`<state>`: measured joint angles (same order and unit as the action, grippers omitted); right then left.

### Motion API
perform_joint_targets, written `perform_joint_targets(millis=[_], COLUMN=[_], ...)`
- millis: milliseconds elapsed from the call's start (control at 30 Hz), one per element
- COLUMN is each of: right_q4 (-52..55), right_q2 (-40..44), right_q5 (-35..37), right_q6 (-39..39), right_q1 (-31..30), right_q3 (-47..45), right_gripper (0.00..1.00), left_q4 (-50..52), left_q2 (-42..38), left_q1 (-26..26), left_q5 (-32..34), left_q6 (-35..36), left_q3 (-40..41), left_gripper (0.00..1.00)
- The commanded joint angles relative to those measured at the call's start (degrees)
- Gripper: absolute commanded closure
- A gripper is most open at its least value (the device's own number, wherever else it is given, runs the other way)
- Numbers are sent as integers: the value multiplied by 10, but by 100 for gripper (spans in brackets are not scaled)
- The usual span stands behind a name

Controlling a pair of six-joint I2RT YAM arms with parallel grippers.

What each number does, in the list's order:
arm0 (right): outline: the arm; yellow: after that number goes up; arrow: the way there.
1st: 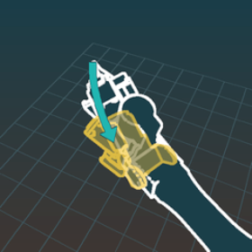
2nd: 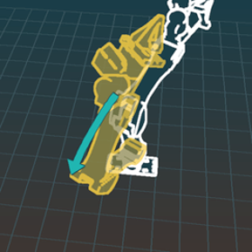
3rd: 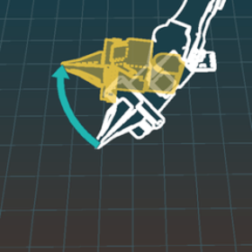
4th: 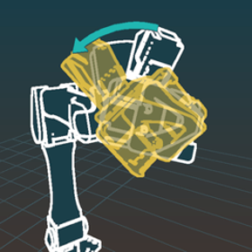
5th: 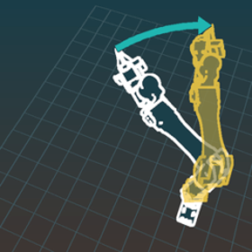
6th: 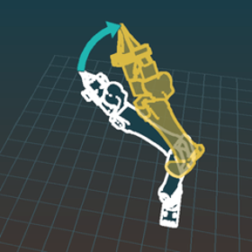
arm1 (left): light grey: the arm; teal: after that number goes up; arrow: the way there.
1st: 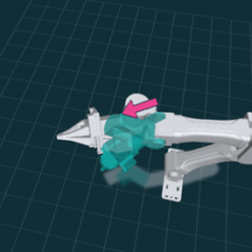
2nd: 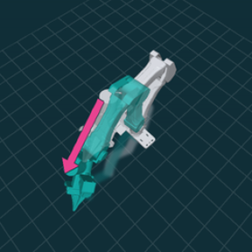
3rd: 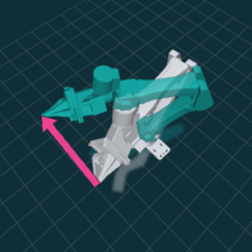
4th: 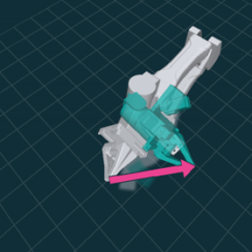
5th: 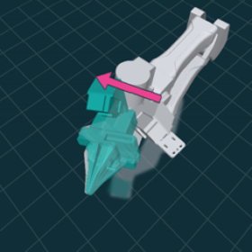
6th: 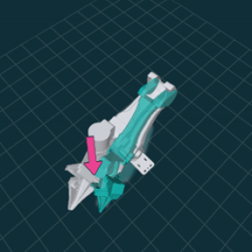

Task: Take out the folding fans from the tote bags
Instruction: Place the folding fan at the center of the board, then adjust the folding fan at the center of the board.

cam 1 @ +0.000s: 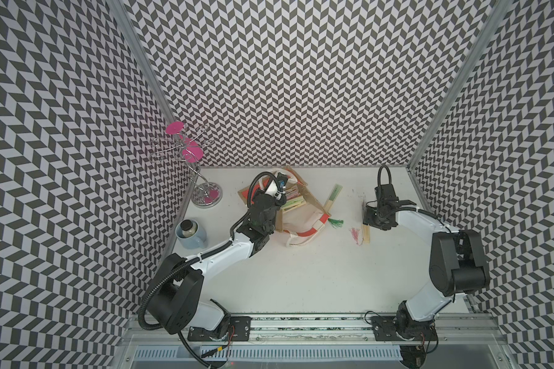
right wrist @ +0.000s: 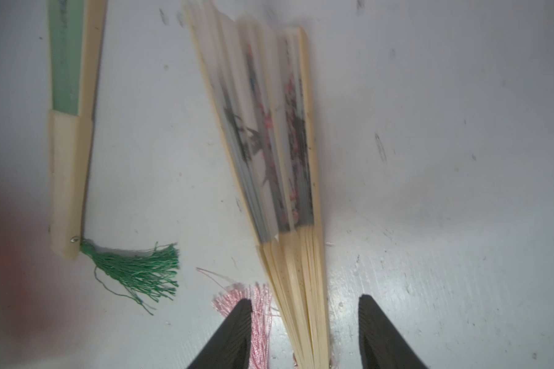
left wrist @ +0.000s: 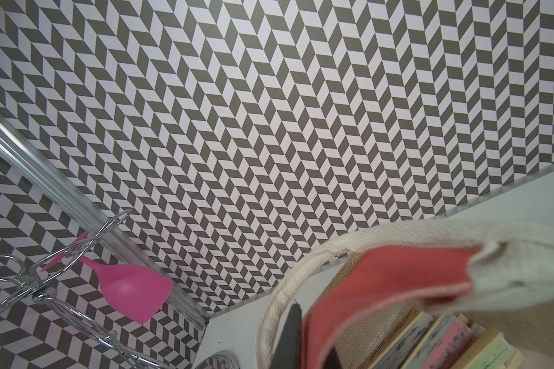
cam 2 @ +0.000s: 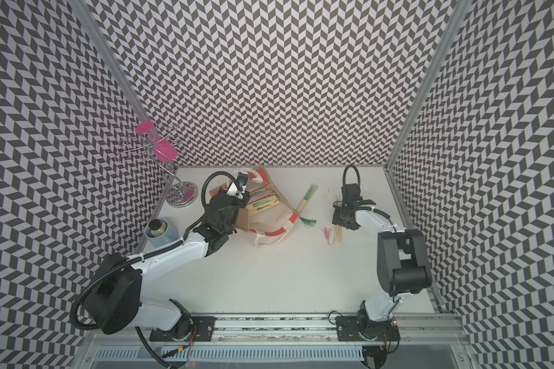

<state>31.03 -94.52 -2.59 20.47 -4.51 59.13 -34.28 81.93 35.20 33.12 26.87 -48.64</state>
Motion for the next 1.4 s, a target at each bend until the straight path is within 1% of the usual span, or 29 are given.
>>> perform_joint_targets(millis=[0, 200, 467, 600, 700, 800, 1000, 1100, 1200, 1333, 1367], right_q4=[-63, -119, -163, -190, -195, -192, -163, -157, -160, -159, -157], right_q2=[32, 39, 10, 3, 6, 7, -21, -30, -33, -24, -22], right_q5=[-86, -138, -168, -207, -214, -203, -128, -105, -97, -100, -99], right_q6=[-4, -8, -15, -15, -20, -21, -17, -16, -12, -7, -7], right_q1=[12, 31, 47, 50, 50, 49, 35, 20, 6, -6, -10], right_q3=[-37, -89, -109, -121, -124, -120, -101, -97, -96, -88, -82], right_gripper=[43, 44, 50, 54, 57, 61, 66, 64, 63, 62, 61], left_q4=[-24, -21, -18, -17, -16, -16, -14, -14, -13, -11, -10], left_q2=[-23, -17, -16, -15, -15, -13, -11, -12, -12, -12, -12], left_q1=[-3, -3, -3, -3, -3, -3, -3, -3, -3, -3, -3], left_q5=[-8, -10, -12, -11, -11, -11, -13, -15, -15, -13, -12], left_q6=[-12, -14, -18, -19, -19, -21, -28, -30, -30, -28, -28], left_q3=[-2, -8, -9, -12, -14, -15, -15, -17, -18, -19, -18], left_gripper=[100, 100, 100, 100, 100, 100, 100, 100, 100, 100, 100])
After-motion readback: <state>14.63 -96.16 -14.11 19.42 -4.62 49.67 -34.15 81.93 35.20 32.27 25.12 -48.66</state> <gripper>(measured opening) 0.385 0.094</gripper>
